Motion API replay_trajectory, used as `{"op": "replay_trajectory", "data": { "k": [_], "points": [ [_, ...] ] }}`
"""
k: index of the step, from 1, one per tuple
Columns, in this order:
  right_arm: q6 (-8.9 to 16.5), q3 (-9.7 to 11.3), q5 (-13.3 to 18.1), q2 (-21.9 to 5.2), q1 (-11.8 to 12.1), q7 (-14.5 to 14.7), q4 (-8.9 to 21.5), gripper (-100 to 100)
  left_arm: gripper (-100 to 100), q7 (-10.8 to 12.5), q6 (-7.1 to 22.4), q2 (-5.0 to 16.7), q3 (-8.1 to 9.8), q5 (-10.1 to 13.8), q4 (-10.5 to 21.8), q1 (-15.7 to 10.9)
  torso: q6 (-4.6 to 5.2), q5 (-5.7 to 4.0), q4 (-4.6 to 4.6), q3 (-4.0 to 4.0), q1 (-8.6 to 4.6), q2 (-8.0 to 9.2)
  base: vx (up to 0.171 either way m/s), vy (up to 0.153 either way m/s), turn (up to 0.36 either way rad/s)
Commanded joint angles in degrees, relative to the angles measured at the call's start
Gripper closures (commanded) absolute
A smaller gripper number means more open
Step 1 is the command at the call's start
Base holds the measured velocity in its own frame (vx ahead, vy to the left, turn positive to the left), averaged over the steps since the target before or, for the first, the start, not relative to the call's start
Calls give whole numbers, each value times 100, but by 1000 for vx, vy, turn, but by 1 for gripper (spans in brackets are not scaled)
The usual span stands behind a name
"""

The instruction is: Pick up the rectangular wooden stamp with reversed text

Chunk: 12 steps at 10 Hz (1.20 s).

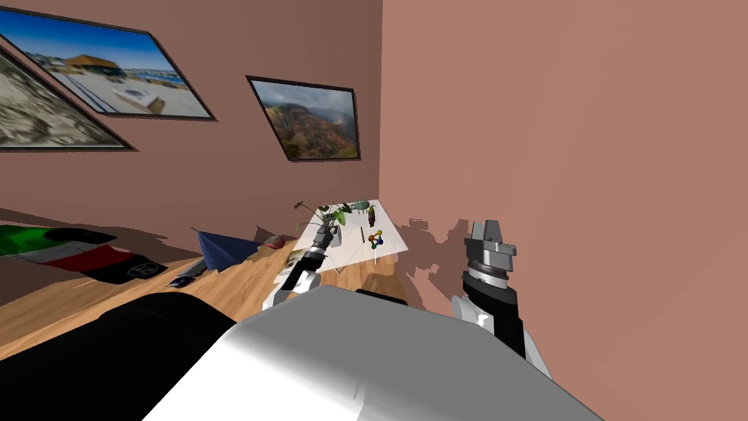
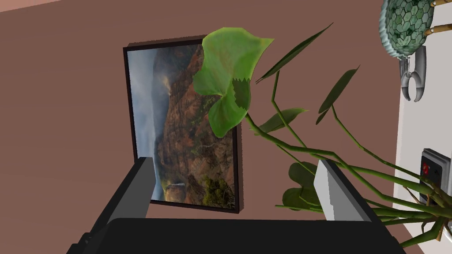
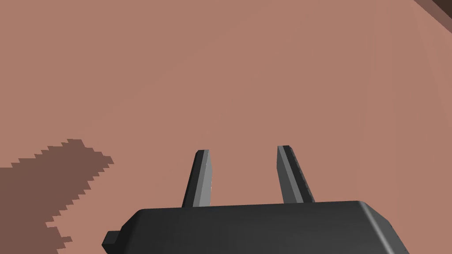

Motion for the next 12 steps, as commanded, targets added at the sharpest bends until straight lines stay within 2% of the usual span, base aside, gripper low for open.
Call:
{"op": "replay_trajectory", "data": {
  "k": [1,4,8,9,11,12],
  "points": [
    [0,0,0,0,0,0,0,0,-100,-86,133,80,-7,94,131,-35,0,0,0,0,0,0,7,40,-226],
    [0,0,0,0,0,0,0,0,-100,-270,439,301,-16,341,459,-98,1,1,0,0,3,0,8,34,-267],
    [0,0,0,0,0,0,0,0,-100,-589,1004,671,-39,788,1070,-276,0,0,-1,-2,2,-4,13,29,-308],
    [0,0,0,0,1,0,0,0,-100,-589,1019,671,-39,788,1121,-276,-1,1,-1,-3,1,-6,10,15,-109],
    [0,0,0,0,0,0,0,0,-100,-771,1370,874,-61,1052,1517,-394,-1,-1,-1,-2,-7,-3,1,7,-283],
    [0,0,0,0,0,0,0,0,-100,-771,1373,874,-61,1052,1537,-394,-1,-1,0,0,-7,0,-5,15,-103]
  ]
}}
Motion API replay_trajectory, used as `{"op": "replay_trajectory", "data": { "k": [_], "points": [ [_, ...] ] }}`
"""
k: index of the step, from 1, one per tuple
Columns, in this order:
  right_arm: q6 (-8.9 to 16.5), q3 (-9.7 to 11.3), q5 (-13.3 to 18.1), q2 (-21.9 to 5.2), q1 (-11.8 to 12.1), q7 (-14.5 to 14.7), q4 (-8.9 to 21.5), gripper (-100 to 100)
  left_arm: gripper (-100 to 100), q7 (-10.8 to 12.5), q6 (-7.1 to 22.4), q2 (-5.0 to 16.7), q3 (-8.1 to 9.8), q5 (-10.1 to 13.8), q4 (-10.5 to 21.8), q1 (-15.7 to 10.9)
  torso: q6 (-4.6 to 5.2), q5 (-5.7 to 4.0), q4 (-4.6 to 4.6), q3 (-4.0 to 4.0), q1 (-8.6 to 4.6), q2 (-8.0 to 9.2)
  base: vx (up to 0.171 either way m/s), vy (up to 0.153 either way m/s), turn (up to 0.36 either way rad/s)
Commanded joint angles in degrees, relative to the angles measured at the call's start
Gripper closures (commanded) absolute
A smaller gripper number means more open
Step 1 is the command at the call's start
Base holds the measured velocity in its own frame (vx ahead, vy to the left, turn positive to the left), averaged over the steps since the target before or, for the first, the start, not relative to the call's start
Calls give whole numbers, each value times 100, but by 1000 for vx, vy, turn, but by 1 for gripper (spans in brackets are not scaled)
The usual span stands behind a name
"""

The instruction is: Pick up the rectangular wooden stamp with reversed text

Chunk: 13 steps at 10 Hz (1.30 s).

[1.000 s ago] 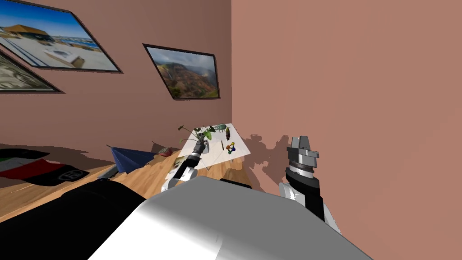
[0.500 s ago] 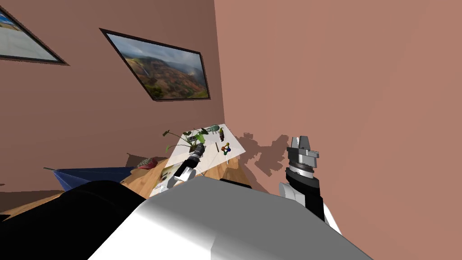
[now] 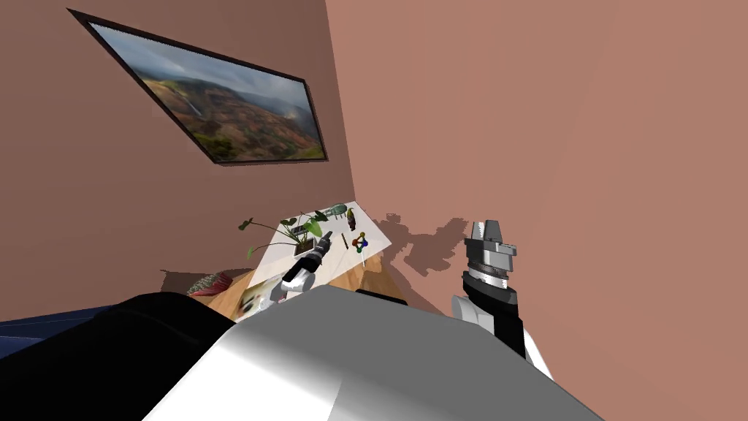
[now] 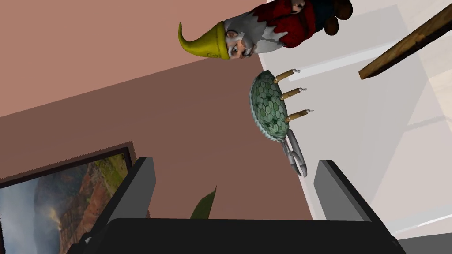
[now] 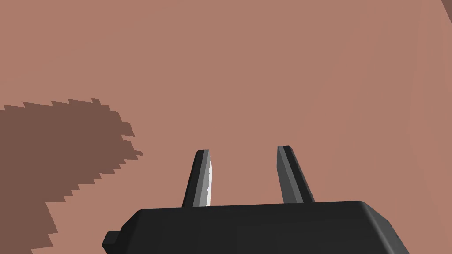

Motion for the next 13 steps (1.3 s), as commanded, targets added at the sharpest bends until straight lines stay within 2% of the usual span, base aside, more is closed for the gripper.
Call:
{"op": "replay_trajectory", "data": {
  "k": [1,2,3,4,5,7,9,11,12,13],
  "points": [
    [0,0,0,0,0,0,0,0,-100,-104,202,144,-20,170,286,-94,0,0,0,0,0,0,-4,6,-239],
    [0,1,0,0,-1,0,0,0,-100,-202,382,250,-35,316,492,-161,5,-1,0,0,-2,0,-4,13,-297],
    [0,0,0,0,-1,0,0,0,-100,-202,401,250,-35,316,545,-161,3,-1,0,0,0,0,-6,13,-117],
    [0,0,0,0,0,0,0,0,-100,-304,607,359,-52,467,785,-231,-1,-1,0,1,0,1,-6,7,-204],
    [0,0,0,0,-1,0,0,0,-100,-304,607,359,-52,467,785,-231,2,-1,0,1,-2,2,-6,9,-116],
    [0,0,0,0,-1,0,0,0,-100,-514,985,584,-87,785,1159,-381,4,-1,0,0,-3,0,-4,7,-310],
    [0,0,0,0,1,0,0,0,-100,-514,1039,584,-87,785,1274,-381,-4,0,0,0,0,0,-2,12,-21],
    [0,0,0,0,0,0,0,0,-100,-733,1412,818,-126,1125,1727,-544,2,-1,0,-1,-4,-2,0,3,-307],
    [0,0,0,0,-1,0,0,0,-100,-733,1492,818,-126,1125,1767,-544,5,-1,0,-1,-1,-3,-1,19,-115],
    [0,-1,0,0,1,0,0,0,-100,-846,1702,937,-148,1301,2011,-626,-5,0,0,-1,0,-1,3,10,-153]
  ]
}}
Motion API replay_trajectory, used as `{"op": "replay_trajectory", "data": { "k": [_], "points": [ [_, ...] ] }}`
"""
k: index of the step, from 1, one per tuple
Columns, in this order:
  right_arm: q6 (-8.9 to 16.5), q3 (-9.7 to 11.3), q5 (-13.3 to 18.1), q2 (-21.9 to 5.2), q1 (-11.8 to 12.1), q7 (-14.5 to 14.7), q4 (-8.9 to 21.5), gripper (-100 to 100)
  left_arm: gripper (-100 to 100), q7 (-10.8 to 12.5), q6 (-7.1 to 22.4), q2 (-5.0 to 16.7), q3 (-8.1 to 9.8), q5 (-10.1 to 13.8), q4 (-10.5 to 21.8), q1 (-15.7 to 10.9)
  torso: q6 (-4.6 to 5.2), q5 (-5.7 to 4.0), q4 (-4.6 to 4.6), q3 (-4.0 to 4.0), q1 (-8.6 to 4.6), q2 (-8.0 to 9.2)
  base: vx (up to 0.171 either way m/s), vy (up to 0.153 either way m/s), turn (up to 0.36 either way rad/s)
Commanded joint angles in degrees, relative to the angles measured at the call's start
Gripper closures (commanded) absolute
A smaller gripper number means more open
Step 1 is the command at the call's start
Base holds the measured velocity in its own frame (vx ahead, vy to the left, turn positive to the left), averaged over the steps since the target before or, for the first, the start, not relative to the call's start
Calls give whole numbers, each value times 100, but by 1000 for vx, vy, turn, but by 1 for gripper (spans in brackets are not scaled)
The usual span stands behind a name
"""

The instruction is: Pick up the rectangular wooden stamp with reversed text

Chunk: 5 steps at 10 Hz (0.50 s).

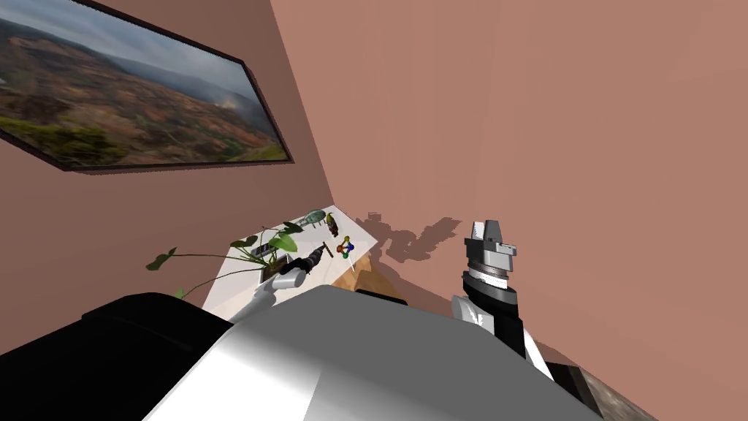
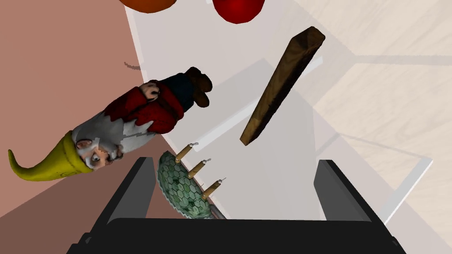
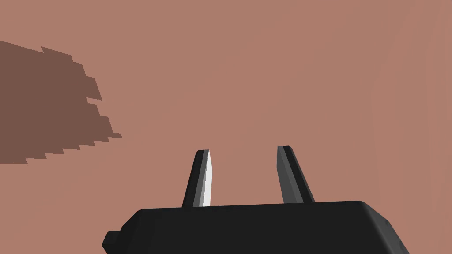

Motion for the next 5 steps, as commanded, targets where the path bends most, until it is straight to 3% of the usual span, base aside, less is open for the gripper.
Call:
{"op": "replay_trajectory", "data": {
  "k": [1,4,5],
  "points": [
    [0,0,0,0,0,0,0,0,-100,-71,225,-2,63,31,32,-8,0,0,0,0,0,0,3,12,-113],
    [0,-1,0,0,1,0,0,0,-100,-300,633,236,12,394,512,-167,-4,0,0,0,-1,0,1,15,-179],
    [0,0,0,0,0,0,0,0,-100,-300,701,236,12,394,512,-167,0,0,0,0,0,-1,-1,19,-116]
  ]
}}
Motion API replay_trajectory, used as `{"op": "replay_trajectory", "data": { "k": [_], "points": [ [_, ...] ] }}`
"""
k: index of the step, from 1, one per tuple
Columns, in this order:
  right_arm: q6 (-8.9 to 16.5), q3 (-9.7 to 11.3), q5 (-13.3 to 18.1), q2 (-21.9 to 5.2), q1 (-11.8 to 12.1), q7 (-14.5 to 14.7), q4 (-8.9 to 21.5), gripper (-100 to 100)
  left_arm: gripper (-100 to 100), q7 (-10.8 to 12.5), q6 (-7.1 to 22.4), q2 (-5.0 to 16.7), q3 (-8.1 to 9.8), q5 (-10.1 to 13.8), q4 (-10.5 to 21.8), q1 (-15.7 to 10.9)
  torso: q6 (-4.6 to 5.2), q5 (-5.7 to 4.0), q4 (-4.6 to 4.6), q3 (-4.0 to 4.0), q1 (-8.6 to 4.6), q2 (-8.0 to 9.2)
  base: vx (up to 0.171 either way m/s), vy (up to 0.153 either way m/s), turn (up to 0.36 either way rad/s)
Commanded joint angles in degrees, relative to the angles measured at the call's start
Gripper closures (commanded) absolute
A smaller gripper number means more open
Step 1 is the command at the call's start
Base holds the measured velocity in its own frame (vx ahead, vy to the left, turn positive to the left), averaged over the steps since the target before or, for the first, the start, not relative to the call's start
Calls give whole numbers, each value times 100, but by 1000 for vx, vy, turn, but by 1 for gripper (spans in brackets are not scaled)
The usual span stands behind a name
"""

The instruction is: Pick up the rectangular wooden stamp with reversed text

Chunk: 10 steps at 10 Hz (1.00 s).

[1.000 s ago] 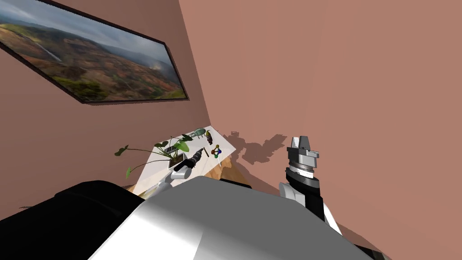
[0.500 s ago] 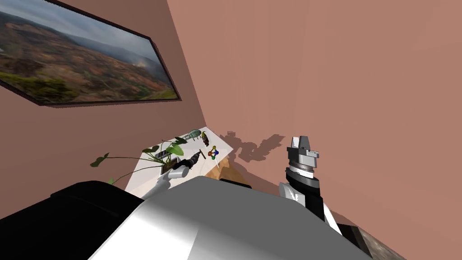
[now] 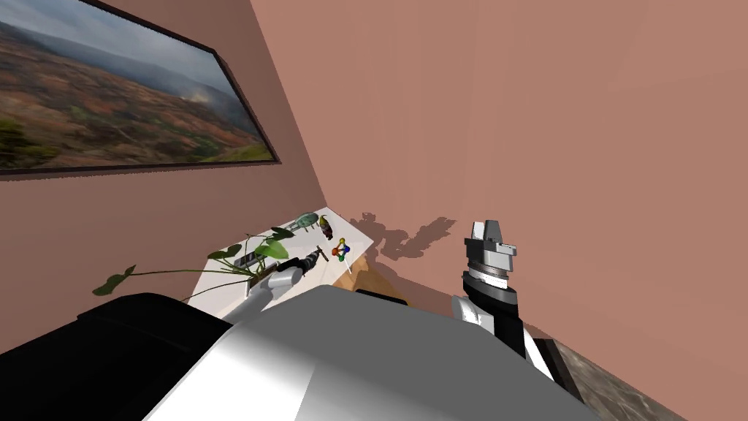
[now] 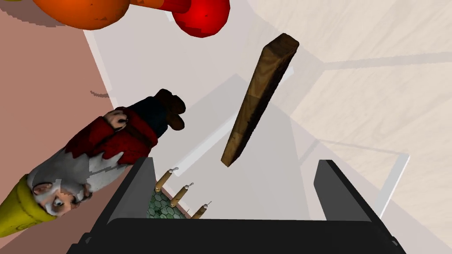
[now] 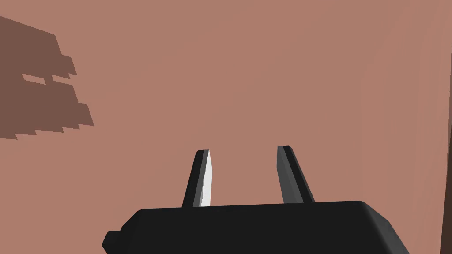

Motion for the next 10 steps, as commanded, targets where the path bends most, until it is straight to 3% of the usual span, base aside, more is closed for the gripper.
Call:
{"op": "replay_trajectory", "data": {
  "k": [1,2,3,4,5,7,9,10],
  "points": [
    [0,0,0,0,0,0,0,0,-100,-145,280,101,-37,190,274,-67,0,0,0,0,0,0,-2,18,-225],
    [0,0,0,0,-1,0,0,0,-100,-260,410,214,-69,374,438,-140,4,0,0,0,1,0,-6,30,-351],
    [0,0,0,0,-1,0,0,0,-100,-260,522,214,-69,374,507,-140,6,0,1,0,5,0,-8,36,-133],
    [0,0,0,0,0,0,0,0,-100,-373,712,324,-103,557,735,-211,-2,1,0,1,6,2,-7,27,-192],
    [0,0,0,0,-1,0,0,0,-100,-373,762,324,-103,557,735,-211,3,1,1,1,5,1,-6,24,-116],
    [0,0,0,0,-1,0,0,0,-100,-595,1153,532,-174,888,1107,-345,3,0,1,1,2,1,-7,29,-312],
    [0,-1,0,0,1,0,0,0,-100,-701,1461,629,-211,1064,1323,-409,-5,1,0,1,7,1,-10,32,-151],
    [0,0,0,0,-1,0,0,0,-100,-701,1461,629,-211,1083,1391,-409,3,1,1,1,5,2,-9,29,-94]
  ]
}}
